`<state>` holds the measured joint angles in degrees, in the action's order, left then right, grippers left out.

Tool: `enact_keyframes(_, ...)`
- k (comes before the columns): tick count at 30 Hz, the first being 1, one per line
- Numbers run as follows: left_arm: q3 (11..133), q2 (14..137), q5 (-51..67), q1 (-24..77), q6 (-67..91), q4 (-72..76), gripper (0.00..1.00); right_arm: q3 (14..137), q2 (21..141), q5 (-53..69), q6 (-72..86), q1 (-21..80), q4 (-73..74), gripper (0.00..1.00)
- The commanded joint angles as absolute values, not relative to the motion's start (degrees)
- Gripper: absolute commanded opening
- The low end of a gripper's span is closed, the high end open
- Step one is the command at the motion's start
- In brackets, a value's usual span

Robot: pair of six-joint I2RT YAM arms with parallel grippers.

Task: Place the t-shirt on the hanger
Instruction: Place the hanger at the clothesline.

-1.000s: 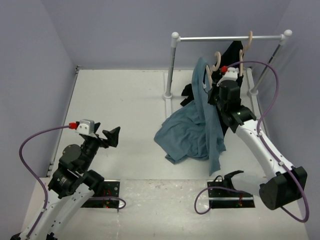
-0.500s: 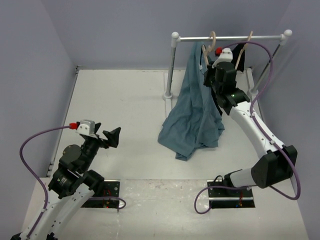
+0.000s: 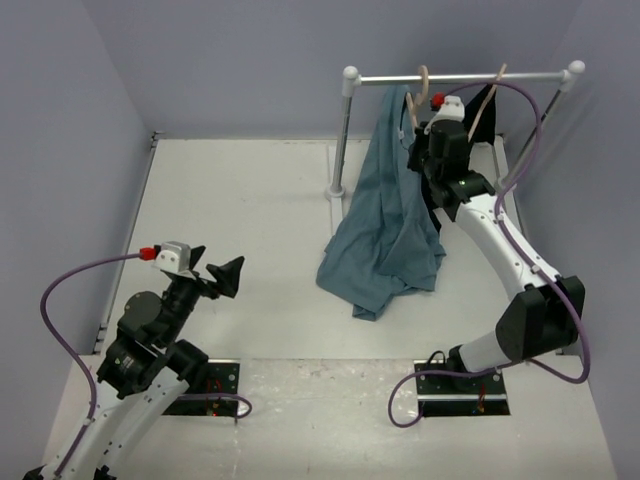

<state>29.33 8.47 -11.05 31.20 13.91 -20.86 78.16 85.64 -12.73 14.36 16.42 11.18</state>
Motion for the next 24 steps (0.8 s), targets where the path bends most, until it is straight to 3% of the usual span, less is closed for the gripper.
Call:
enact_keyframes(1, 28.85, 8.11, -9.60, 31.38, 13.47, -18.74, 1.00, 72.08, 80.10, -16.37, 17.72, 15.67, 11.97, 0.15)
enact_keyframes(3, 28.83, 8.17, -9.17, 31.31, 13.36, -18.72, 1.00, 69.72, 77.07, -15.77, 19.00, 15.19, 12.94, 0.59)
enact_keyframes(4, 28.85, 8.21, -8.93, 31.38, 13.36, -18.72, 1.00, 69.33, 75.80, -15.39, 19.49, 15.06, 13.89, 0.72)
enact_keyframes(11, 28.83, 8.26, -8.35, 31.73, 13.36, -18.72, 1.00, 60.57, 63.12, -7.65, 22.15, 8.09, 17.14, 0.77)
enact_keyframes(19, 28.83, 8.70, -7.73, 32.16, 13.36, -18.72, 1.00, 59.31, 62.99, -8.69, 21.54, -3.55, 22.20, 0.81)
enact_keyframes(24, 28.85, 8.41, -7.88, 32.48, 13.39, -18.81, 1.00, 61.56, 62.42, -12.77, 20.93, -4.31, 23.23, 0.81)
